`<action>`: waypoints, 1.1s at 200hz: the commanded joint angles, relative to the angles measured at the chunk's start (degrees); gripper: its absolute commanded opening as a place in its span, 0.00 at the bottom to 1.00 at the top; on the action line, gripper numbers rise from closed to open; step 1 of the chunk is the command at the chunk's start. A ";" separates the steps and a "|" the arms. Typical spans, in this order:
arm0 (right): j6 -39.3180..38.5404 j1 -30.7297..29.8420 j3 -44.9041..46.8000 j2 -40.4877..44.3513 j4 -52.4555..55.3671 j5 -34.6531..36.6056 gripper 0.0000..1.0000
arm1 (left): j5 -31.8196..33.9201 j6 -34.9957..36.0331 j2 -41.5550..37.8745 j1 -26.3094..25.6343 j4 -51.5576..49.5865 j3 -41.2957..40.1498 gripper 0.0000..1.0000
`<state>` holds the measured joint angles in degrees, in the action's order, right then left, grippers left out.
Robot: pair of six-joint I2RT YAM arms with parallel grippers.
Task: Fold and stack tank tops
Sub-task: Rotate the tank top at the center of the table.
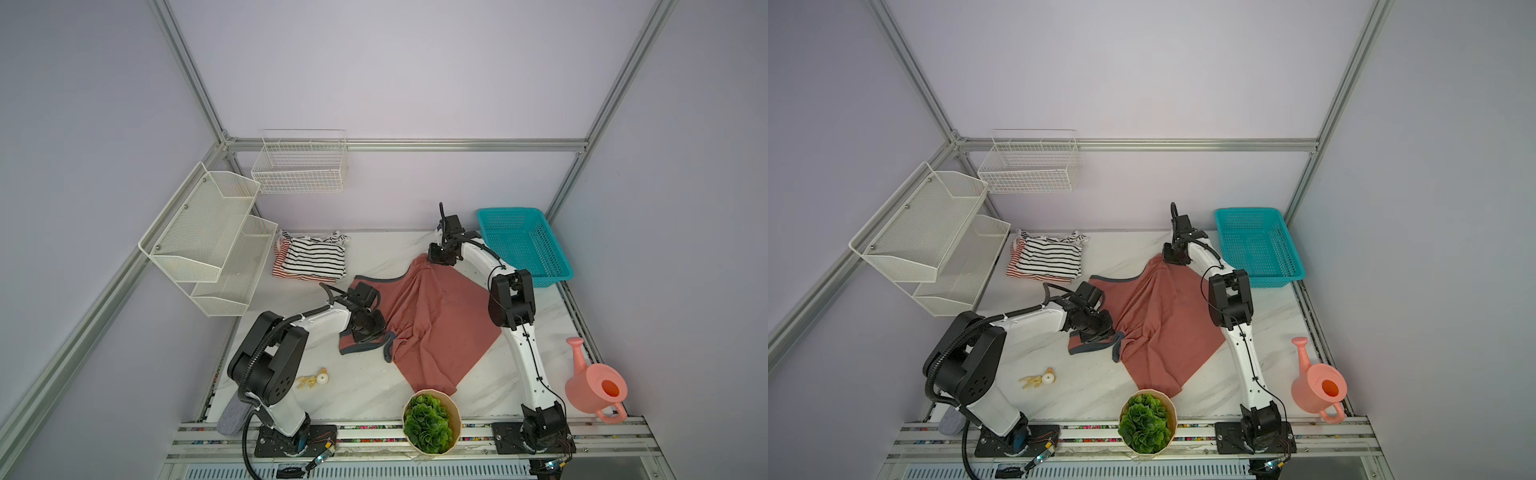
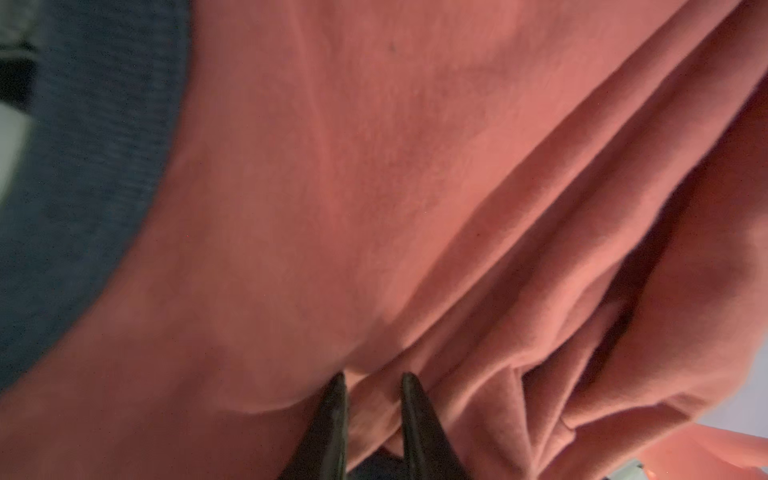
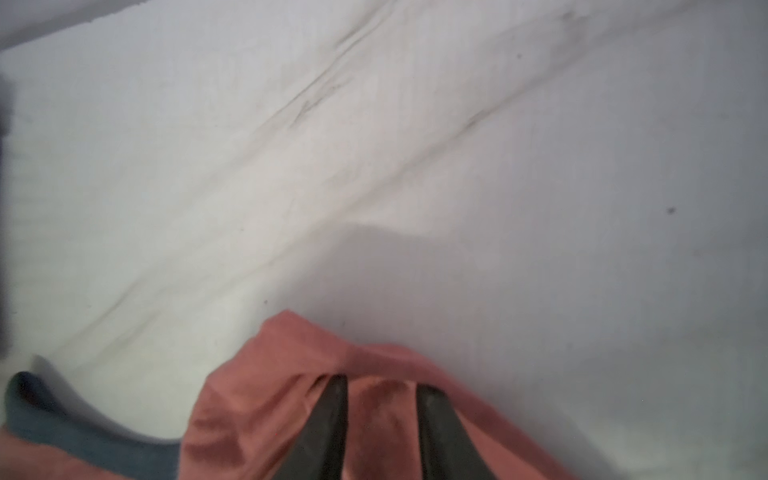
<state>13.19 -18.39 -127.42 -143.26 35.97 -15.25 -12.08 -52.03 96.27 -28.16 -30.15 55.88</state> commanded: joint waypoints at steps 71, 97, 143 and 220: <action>4.31 -0.85 43.38 42.24 -9.96 3.25 0.30 | 8.63 13.30 11.87 4.59 -14.84 29.71 0.29; 7.65 -1.42 52.93 46.97 -11.03 4.10 0.03 | 8.74 14.27 17.10 7.03 -14.75 33.71 0.26; 10.36 -2.03 60.60 48.11 -9.33 5.49 0.00 | 7.36 15.12 24.78 8.99 -14.85 39.12 0.26; 10.11 -2.42 62.42 43.10 -2.90 9.26 0.09 | 11.13 12.17 26.29 14.30 -14.28 33.01 0.22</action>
<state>23.09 -20.38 -65.28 -98.80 28.47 -9.34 -4.19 -38.87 121.95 -15.88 -43.86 91.81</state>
